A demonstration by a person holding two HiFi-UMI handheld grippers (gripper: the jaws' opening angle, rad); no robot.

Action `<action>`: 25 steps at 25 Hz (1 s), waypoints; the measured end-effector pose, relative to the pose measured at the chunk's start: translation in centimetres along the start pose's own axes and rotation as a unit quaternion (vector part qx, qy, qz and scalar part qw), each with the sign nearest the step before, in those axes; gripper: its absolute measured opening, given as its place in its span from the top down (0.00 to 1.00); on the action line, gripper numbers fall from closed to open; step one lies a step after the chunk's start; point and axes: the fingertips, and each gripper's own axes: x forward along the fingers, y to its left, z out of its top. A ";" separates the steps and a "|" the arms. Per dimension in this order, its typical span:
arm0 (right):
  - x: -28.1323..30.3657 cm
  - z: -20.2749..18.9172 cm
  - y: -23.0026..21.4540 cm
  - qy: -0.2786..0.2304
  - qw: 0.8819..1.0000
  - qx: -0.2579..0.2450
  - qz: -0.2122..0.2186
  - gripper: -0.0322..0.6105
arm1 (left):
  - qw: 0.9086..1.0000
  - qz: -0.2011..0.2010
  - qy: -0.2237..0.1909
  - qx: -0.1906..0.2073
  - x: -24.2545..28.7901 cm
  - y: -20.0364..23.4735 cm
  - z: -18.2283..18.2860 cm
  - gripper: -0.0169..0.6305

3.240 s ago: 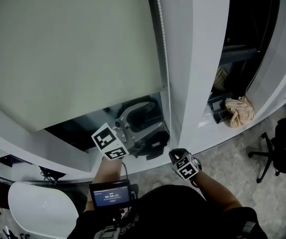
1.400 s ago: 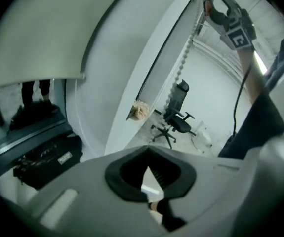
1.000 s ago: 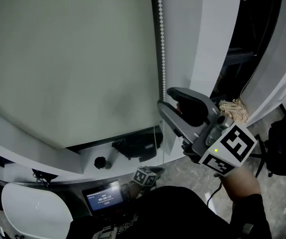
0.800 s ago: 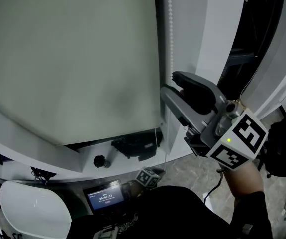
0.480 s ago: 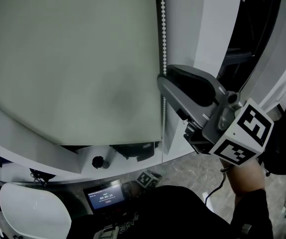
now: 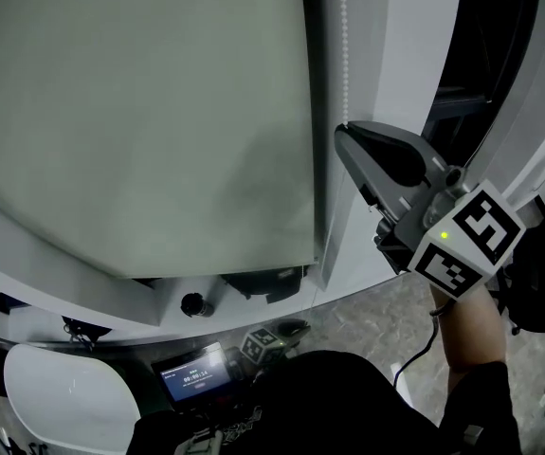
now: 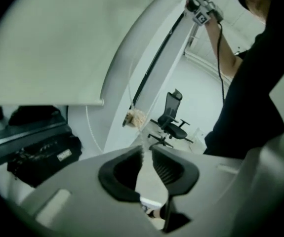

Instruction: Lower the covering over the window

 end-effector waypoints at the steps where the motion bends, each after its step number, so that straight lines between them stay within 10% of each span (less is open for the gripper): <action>1: 0.1 -0.9 -0.2 0.010 1.000 -0.006 -0.003 0.94 | 1.000 0.009 -0.021 0.019 -0.7 0.1 0.9 0.85; 14: -2.7 -21.2 0.3 0.152 0.985 0.071 -0.034 0.94 | 0.954 0.070 -0.282 0.067 -13.8 -2.7 19.5 0.73; 25: -8.3 -33.9 0.9 0.263 0.958 0.068 -0.091 0.94 | 0.926 0.048 -0.360 0.104 -17.0 -4.1 31.6 0.80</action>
